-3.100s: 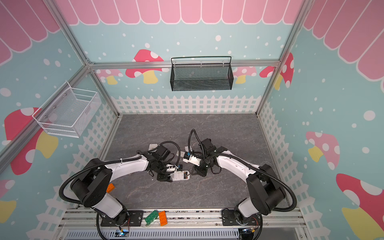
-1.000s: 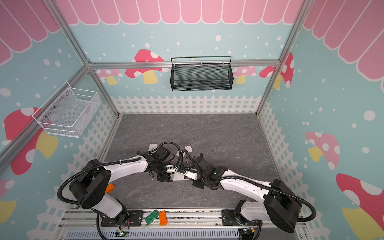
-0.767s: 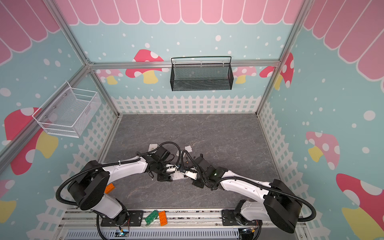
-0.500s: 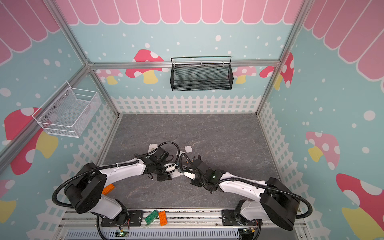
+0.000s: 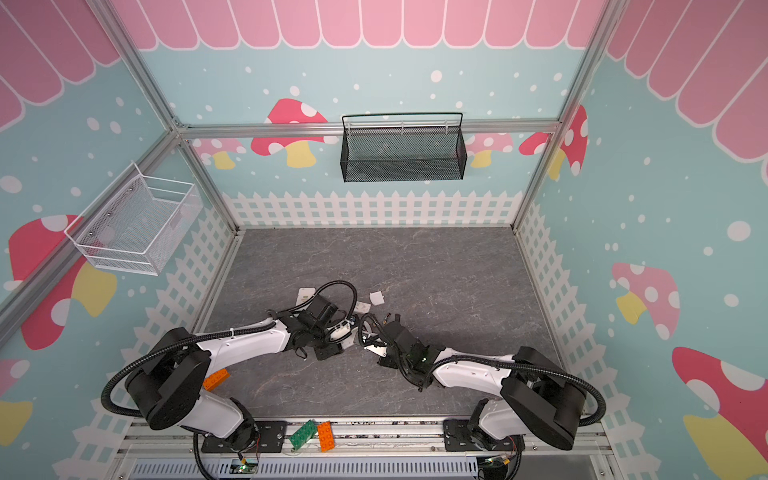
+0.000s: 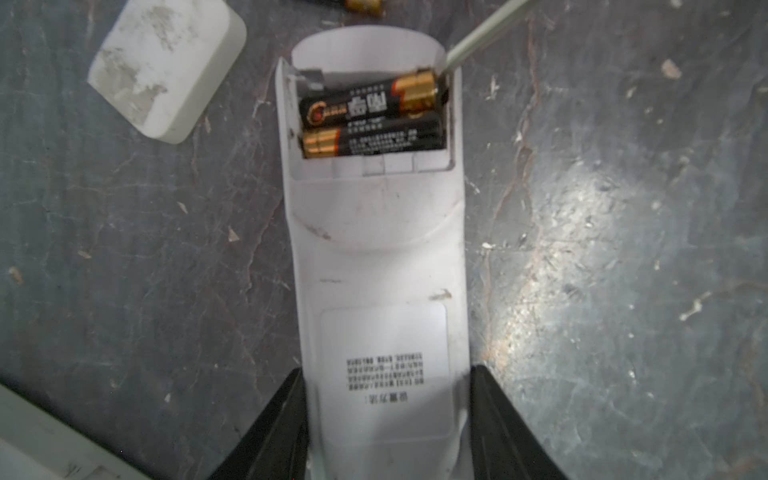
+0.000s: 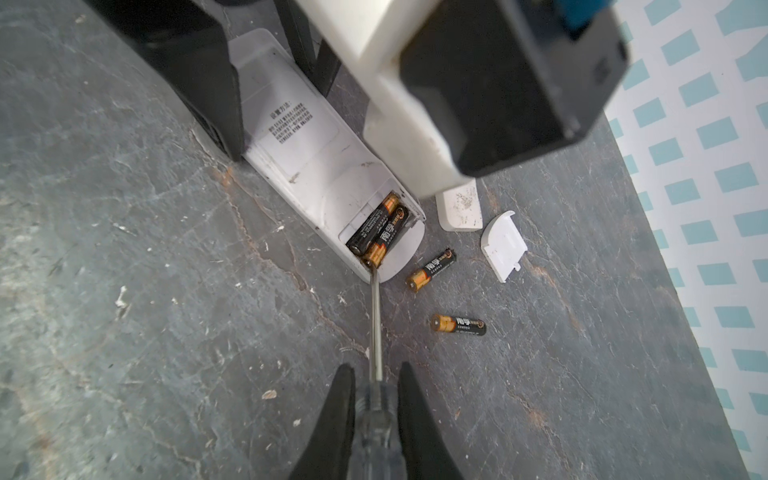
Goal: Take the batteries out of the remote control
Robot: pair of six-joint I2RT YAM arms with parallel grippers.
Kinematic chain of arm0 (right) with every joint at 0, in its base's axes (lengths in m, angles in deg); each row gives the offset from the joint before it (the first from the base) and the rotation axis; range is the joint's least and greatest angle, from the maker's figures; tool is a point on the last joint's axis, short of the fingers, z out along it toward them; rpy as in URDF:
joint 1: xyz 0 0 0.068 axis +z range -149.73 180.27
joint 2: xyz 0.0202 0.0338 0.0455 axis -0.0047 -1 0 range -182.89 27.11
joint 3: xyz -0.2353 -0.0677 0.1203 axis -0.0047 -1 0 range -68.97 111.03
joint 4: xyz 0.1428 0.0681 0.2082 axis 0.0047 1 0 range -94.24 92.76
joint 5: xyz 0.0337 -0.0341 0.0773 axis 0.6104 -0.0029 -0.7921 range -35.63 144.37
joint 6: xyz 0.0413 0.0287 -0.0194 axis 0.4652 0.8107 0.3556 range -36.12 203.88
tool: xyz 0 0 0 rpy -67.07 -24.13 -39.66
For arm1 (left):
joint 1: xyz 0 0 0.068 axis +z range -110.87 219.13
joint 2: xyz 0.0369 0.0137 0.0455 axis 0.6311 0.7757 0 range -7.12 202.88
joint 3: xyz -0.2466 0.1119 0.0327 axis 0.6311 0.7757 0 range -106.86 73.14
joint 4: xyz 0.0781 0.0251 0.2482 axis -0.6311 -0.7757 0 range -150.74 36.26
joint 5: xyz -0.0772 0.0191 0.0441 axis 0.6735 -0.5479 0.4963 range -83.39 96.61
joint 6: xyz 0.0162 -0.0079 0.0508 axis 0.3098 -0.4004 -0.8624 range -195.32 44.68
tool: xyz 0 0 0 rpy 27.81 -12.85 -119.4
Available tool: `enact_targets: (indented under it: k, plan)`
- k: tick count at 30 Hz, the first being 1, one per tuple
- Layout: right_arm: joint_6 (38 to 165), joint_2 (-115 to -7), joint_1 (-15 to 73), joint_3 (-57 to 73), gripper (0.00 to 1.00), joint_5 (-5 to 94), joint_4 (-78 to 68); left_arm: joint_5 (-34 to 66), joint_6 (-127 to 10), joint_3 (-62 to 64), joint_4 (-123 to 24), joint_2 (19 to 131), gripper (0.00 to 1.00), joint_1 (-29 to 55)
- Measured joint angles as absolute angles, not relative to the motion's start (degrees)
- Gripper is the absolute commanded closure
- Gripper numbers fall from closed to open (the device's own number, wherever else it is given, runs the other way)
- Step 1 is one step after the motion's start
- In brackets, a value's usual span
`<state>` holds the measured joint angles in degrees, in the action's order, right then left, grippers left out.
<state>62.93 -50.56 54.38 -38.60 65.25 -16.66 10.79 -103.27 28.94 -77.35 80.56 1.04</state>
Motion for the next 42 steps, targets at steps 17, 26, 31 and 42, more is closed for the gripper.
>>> enact_targets:
  k: [17, 26, 31, 42]
  plan:
    - [62.95, -49.21, 53.50, -38.62, 1.00, 72.13, -25.01, 11.10, -102.72, 29.00, -78.12, 80.56, 0.48, -0.71]
    - [72.09, -42.87, 52.34, -35.38, 1.00, 68.07, -12.71, 9.26, -103.68, 26.88, -81.55, 80.56, 0.72, -0.71]
    - [84.41, -41.75, 51.99, -31.69, 1.00, 64.79, -6.76, 4.76, -105.43, 24.32, -84.30, 79.24, 0.75, -0.71]
    - [101.83, -52.75, 51.95, -24.54, 1.00, 57.05, -4.84, -2.34, -107.03, 23.97, -84.04, 76.51, 0.76, 0.93]
